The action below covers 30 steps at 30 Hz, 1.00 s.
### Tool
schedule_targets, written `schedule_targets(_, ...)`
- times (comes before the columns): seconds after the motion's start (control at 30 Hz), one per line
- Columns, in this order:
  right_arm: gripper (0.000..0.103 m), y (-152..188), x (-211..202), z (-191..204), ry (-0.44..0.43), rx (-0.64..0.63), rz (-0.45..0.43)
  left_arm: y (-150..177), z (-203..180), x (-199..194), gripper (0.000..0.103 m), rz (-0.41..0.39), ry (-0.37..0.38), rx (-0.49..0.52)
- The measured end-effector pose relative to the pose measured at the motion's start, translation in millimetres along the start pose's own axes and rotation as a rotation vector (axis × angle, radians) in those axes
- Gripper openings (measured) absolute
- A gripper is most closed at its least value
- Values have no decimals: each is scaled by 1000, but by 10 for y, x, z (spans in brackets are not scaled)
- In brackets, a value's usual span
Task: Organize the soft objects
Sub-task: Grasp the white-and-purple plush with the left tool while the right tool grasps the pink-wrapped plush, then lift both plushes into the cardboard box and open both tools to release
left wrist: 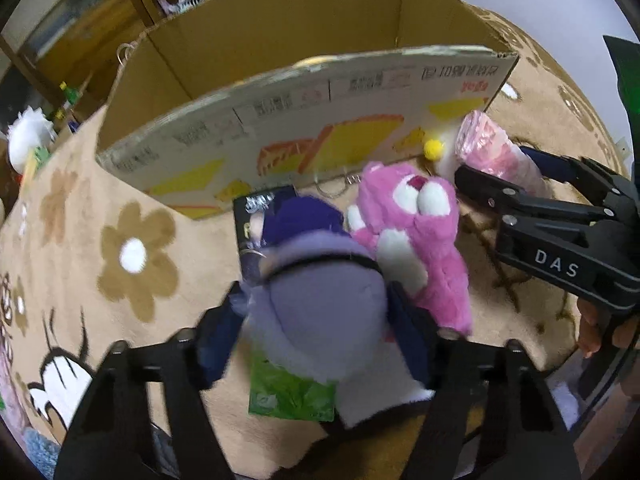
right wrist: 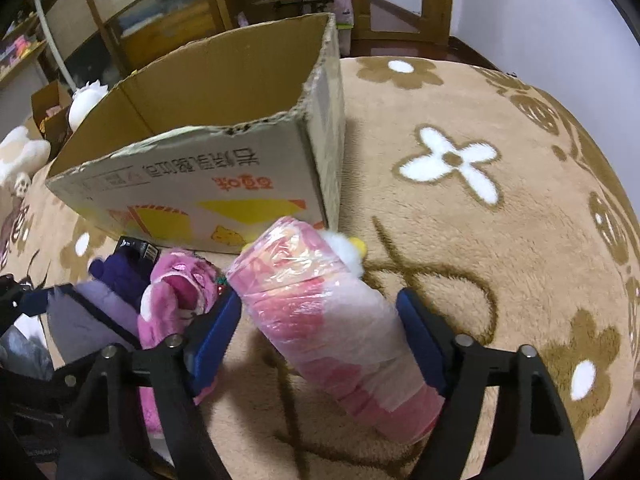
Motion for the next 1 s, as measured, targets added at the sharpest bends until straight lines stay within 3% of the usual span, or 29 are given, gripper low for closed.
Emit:
schedule_targets(0.17,58,-7,-37,65,-23,-26,-1,46,29,5,49,10,9,0)
schedule_targets(0.33,51,-1,-106,164,-42,-54,-16,89,84,-79,48,-7,30,-15)
schedule_targets(0.73,49,5,-602,221,-39,-23,-138,192,325,-443,47,-123,16,-76)
schedule_targets(1.0,47,-34,-1138,316,-62,-4,-281,265,561,-835,47,-270,-1,-163)
Point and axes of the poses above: each gripper's, at about its wrist camera, not at the fingertips, and x roughly the way its jaws point, z to its left, y to its underside, the point moved 1 cm from there along x, roughly the way its jaws point, and after that the axes turned 14 degrees about -y, right-handed, at the moved point
